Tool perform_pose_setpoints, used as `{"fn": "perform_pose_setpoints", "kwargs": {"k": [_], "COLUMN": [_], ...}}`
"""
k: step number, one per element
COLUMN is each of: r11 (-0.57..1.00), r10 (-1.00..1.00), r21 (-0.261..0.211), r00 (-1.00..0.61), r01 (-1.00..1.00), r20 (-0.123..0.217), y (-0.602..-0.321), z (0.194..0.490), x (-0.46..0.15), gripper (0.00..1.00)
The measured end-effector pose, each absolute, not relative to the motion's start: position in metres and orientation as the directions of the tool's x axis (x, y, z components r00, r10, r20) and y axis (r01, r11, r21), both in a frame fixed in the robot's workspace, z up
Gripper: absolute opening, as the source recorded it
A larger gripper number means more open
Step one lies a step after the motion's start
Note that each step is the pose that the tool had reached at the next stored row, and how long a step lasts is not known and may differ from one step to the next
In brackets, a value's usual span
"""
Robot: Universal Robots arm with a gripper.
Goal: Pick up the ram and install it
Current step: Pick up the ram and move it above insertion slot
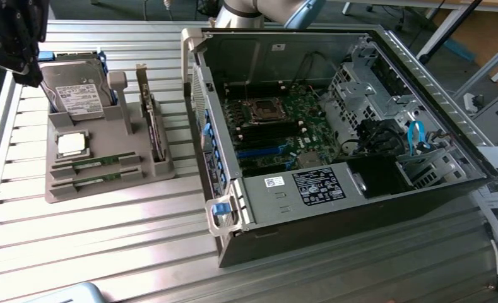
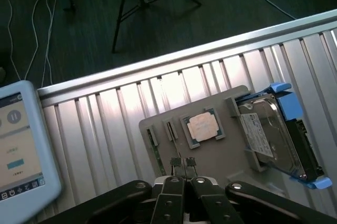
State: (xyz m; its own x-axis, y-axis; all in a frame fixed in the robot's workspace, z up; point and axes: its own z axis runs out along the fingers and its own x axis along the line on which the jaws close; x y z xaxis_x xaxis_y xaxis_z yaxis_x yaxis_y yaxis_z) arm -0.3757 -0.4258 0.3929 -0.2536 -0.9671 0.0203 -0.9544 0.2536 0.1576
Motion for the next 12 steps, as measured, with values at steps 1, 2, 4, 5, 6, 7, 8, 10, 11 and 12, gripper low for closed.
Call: {"fn": "perform_pose_setpoints", "kwargs": {"k": [1, 2, 4, 5, 6, 7, 8, 10, 11, 12], "r11": [0.246, 0.238, 0.22, 0.218, 0.217, 0.217, 0.217, 0.217, 0.217, 0.217], "r10": [-0.969, -0.971, -0.975, -0.976, -0.976, -0.976, -0.976, -0.976, -0.976, -0.976], "r21": [0.158, 0.158, 0.159, 0.159, 0.159, 0.159, 0.159, 0.159, 0.159, 0.159], "r00": [-0.246, -0.238, -0.22, -0.217, -0.216, -0.216, -0.216, -0.216, -0.216, -0.216], "r01": [-0.956, -0.958, -0.962, -0.963, -0.963, -0.963, -0.963, -0.963, -0.963, -0.963], "r20": [0.02, 0.02, 0.021, 0.021, 0.02, 0.021, 0.021, 0.021, 0.021, 0.021], "y": [-0.4258, -0.4258, -0.4258, -0.4258, -0.4258, -0.4258, -0.4258, -0.4257, -0.4257, -0.4257], "z": [0.3929, 0.3929, 0.393, 0.393, 0.393, 0.3929, 0.393, 0.393, 0.393, 0.3929], "x": [-0.3756, -0.3757, -0.3757, -0.3757, -0.3757, -0.3757, -0.3757, -0.3758, -0.3758, -0.3758], "gripper": [0.11, 0.11, 0.11, 0.11, 0.11, 0.11, 0.11, 0.11, 0.11, 0.11]}}
